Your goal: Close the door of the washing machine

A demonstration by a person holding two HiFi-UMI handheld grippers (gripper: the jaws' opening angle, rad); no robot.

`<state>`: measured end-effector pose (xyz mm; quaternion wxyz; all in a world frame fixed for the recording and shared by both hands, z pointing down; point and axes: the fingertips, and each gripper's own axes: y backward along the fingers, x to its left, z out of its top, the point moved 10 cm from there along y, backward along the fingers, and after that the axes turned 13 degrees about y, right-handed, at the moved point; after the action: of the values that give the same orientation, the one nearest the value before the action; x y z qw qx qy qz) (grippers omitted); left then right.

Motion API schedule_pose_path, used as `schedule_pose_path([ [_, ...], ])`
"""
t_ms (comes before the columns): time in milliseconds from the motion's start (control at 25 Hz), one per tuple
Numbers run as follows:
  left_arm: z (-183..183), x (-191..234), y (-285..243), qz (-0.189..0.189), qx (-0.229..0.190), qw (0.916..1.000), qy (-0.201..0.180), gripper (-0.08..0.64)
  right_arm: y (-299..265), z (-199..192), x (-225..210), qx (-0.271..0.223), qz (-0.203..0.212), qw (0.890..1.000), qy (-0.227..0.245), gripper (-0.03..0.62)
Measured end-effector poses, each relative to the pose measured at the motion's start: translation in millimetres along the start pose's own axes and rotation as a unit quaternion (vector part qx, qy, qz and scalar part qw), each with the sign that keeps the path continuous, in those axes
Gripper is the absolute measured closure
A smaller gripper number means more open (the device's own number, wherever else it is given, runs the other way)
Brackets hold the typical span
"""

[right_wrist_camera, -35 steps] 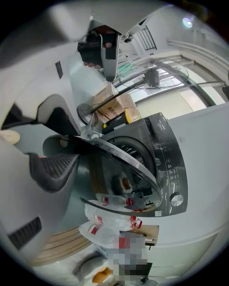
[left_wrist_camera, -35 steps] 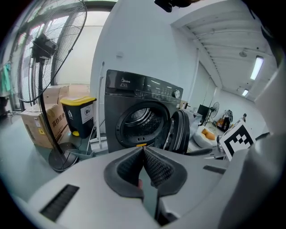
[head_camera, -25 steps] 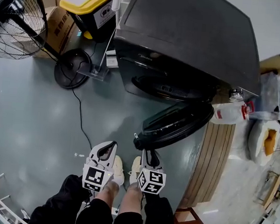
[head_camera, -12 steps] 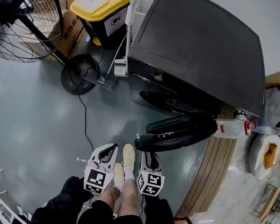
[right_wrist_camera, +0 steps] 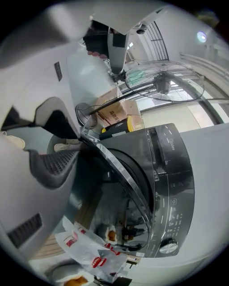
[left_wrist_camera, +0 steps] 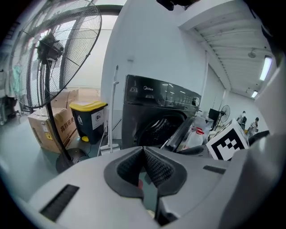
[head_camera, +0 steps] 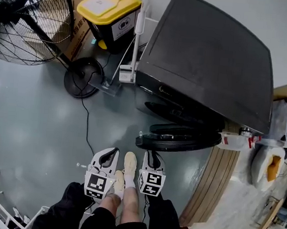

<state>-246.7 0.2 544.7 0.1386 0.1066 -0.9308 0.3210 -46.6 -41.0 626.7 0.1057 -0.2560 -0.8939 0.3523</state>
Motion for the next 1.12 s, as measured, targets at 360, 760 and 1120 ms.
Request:
schedule_pose_path([
  [360, 18, 17, -12, 0.016, -0.013, 0.9997, 0.011, 0.537, -25, 25, -7, -0.003, -0.001, 1.000, 0.022, 0.535],
  [760, 32, 32, -36, 0.021, -0.014, 0.9996, 0.011, 0.537, -56, 50, -19, -0.012, -0.008, 1.000, 0.026, 0.575],
  [1120, 48, 36, -62, 0.022, -0.015, 0.9996, 0.007, 0.537, -79, 69, -35, -0.027, -0.008, 0.999, 0.022, 0.575],
])
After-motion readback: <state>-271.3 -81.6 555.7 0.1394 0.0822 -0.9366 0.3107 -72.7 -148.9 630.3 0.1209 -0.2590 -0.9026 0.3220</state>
